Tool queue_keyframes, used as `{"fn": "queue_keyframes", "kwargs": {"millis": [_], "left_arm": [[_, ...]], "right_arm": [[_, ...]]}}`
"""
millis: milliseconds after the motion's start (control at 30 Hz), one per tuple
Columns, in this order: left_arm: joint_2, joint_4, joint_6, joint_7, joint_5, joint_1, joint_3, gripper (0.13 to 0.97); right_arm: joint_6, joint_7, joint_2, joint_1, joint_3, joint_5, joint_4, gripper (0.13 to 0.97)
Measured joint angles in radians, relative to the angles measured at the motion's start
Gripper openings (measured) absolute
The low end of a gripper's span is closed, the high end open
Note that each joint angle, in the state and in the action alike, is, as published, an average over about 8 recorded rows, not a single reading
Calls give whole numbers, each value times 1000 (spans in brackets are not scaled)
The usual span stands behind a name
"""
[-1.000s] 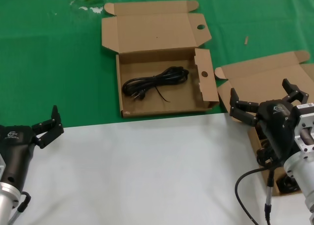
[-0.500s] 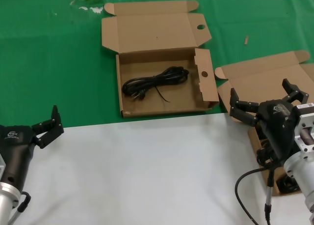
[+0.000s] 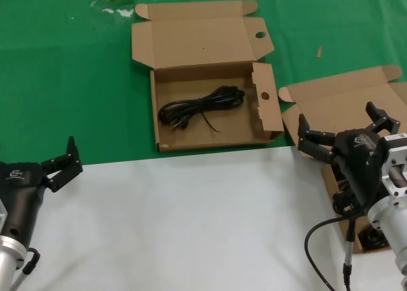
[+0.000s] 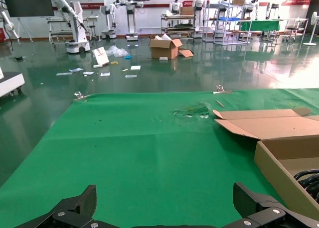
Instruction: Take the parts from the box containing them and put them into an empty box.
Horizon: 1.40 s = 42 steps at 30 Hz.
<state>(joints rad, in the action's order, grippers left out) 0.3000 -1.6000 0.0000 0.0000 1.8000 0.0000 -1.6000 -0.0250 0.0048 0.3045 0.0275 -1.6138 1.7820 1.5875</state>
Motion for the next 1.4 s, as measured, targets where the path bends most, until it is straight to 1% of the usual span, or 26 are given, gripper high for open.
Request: {"fn": "queue_keyframes", "kwargs": {"millis": [1400], "left_arm": [[0,0,0,0,0,0,0,966]], "right_arm": [[0,0,0,0,0,0,0,966]]}}
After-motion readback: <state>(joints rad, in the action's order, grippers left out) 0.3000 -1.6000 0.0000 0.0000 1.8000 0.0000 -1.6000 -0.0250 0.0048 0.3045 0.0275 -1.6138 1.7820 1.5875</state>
